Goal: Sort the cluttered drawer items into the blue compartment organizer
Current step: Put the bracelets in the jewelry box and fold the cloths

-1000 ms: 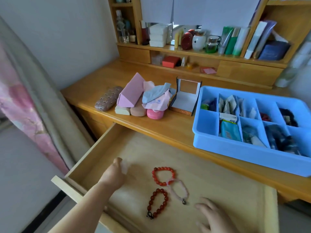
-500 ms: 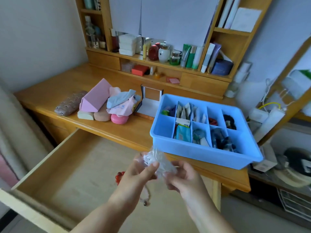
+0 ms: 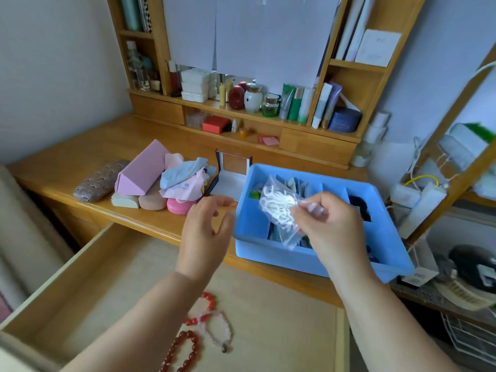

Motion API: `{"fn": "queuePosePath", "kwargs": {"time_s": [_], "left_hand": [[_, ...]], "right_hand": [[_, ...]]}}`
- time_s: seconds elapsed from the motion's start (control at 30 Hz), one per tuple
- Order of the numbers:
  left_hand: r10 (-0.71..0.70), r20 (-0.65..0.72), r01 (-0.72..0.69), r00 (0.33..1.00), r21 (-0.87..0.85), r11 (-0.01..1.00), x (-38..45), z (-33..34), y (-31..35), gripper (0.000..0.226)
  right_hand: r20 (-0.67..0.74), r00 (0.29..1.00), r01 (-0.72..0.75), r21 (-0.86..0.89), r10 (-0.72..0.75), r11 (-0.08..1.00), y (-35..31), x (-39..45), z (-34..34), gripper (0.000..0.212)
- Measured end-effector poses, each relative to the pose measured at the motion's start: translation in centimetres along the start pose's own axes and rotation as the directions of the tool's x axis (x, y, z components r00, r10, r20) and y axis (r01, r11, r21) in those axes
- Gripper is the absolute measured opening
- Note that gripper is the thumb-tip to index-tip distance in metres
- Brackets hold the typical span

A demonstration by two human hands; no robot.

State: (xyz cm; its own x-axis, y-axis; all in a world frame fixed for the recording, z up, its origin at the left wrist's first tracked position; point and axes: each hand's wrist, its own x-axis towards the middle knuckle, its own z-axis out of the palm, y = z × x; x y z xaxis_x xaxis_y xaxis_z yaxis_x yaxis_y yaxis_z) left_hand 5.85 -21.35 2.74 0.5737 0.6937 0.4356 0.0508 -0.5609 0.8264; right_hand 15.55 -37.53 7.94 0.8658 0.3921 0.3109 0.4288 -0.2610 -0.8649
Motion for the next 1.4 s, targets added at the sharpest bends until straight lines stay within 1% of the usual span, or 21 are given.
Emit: {"fn": "queuePosePath", "kwargs": {"time_s": [0.07, 0.13, 0.23, 0.3, 0.43, 0.47, 0.5, 0.57, 0.63, 0.7, 0.77, 0.8, 0.87, 0.9, 1.0, 1.07, 1.13, 1.2, 1.27, 1.33, 1.4], "left_hand": [[0.075, 0.036, -0.079, 0.997, 0.138, 0.987, -0.3, -0.2, -0.9, 0.011], [0.171, 0.071, -0.181, 0.983, 0.178, 0.967, -0.8, -0.2, -1.6, 0.008], [0.306, 0.118, -0.325, 0.945, 0.209, 0.922, -1.2, -0.5, -2.1, 0.003], [0.337, 0.136, -0.36, 0.932, 0.227, 0.905, -1.3, -0.7, -2.3, 0.006], [0.35, 0.157, -0.377, 0.924, 0.208, 0.903, -1.6, -0.9, -2.5, 0.015], [0.346, 0.158, -0.373, 0.925, 0.207, 0.904, -1.6, -1.0, -2.5, 0.016], [0.339, 0.158, -0.367, 0.927, 0.206, 0.907, -1.6, -1.0, -2.5, 0.016], [0.327, 0.16, -0.356, 0.931, 0.201, 0.913, -1.7, -1.0, -2.3, 0.015], [0.32, 0.168, -0.35, 0.932, 0.198, 0.916, -1.8, -1.1, -2.2, 0.016], [0.311, 0.184, -0.345, 0.932, 0.195, 0.918, -1.8, -1.3, -2.0, 0.016], [0.301, 0.2, -0.339, 0.932, 0.197, 0.92, -1.8, -1.4, -1.9, 0.016], [0.299, 0.201, -0.338, 0.933, 0.2, 0.92, -1.7, -1.5, -1.8, 0.016], [0.3, 0.197, -0.338, 0.933, 0.201, 0.92, -1.7, -1.5, -1.6, 0.017], [0.298, 0.202, -0.338, 0.933, 0.201, 0.919, -1.7, -1.5, -1.5, 0.018], [0.3, 0.236, -0.35, 0.924, 0.212, 0.912, -1.6, -1.6, -1.5, 0.019], [0.299, 0.243, -0.353, 0.923, 0.222, 0.909, -1.6, -1.7, -1.5, 0.02], [0.285, 0.242, -0.339, 0.928, 0.224, 0.914, -1.8, -1.7, -1.3, 0.021], [0.279, 0.246, -0.335, 0.928, 0.228, 0.914, -1.8, -1.8, -1.1, 0.022], [0.273, 0.252, -0.332, 0.929, 0.235, 0.913, -1.7, -1.9, -0.9, 0.022], [0.258, 0.258, -0.32, 0.931, 0.239, 0.917, -1.7, -2.0, -0.8, 0.022], [0.233, 0.279, -0.303, 0.932, 0.241, 0.922, -1.6, -2.2, -0.6, 0.023]], "right_hand": [[0.068, 0.997, -0.016, -0.168, 0.027, 0.986, 0.1, 2.6, 1.8, 0.011], [0.154, 0.981, -0.064, -0.31, 0.117, 0.949, 0.4, 4.8, 3.8, 0.006], [0.185, 0.972, -0.065, -0.389, 0.147, 0.919, 1.0, 5.6, 6.6, 0.007], [0.23, 0.971, 0.047, -0.442, 0.063, 0.896, 1.3, 4.7, 7.7, 0.02], [0.401, 0.914, 0.303, -0.555, -0.07, 0.775, 1.8, 2.8, 7.3, 0.034], [0.393, 0.914, 0.317, -0.547, -0.097, 0.775, 1.9, 2.8, 6.7, 0.035], [0.375, 0.92, 0.301, -0.494, -0.112, 0.815, 1.9, 2.8, 6.0, 0.034], [0.401, 0.909, 0.248, -0.299, -0.114, 0.921, 1.6, 2.6, 4.9, 0.036], [0.539, 0.835, 0.27, -0.235, -0.106, 0.934, 1.4, 2.1, 4.6, 0.056], [0.673, 0.74, 0.334, -0.34, -0.021, 0.879, 1.7, 1.9, 5.0, 0.075], [0.734, 0.678, 0.39, -0.413, 0.047, 0.823, 1.7, 2.2, 5.2, 0.085], [0.729, 0.683, 0.384, -0.416, 0.05, 0.824, 1.6, 2.5, 5.1, 0.088], [0.673, 0.738, 0.384, -0.372, -0.039, 0.845, 1.4, 2.8, 5.1, 0.087], [0.661, 0.747, 0.391, -0.351, -0.071, 0.851, 1.4, 2.7, 5.1, 0.085], [0.733, 0.68, 0.419, -0.402, 0.012, 0.814, 1.4, 2.4, 5.3, 0.075], [0.717, 0.697, 0.435, -0.415, -0.007, 0.799, 1.5, 2.6, 5.4, 0.07], [0.684, 0.727, 0.487, -0.443, -0.067, 0.753, 1.8, 3.3, 5.3, 0.085], [0.713, 0.701, 0.51, -0.511, 0.01, 0.691, 2.3, 3.9, 5.5, 0.106], [0.725, 0.681, 0.502, -0.562, 0.1, 0.658, 2.5, 4.4, 5.7, 0.11], [0.721, 0.685, 0.479, -0.551, 0.101, 0.683, 2.2, 4.6, 5.7, 0.104], [0.649, 0.761, 0.408, -0.468, -0.008, 0.784, 2.2, 4.3, 4.8, 0.103]]}}
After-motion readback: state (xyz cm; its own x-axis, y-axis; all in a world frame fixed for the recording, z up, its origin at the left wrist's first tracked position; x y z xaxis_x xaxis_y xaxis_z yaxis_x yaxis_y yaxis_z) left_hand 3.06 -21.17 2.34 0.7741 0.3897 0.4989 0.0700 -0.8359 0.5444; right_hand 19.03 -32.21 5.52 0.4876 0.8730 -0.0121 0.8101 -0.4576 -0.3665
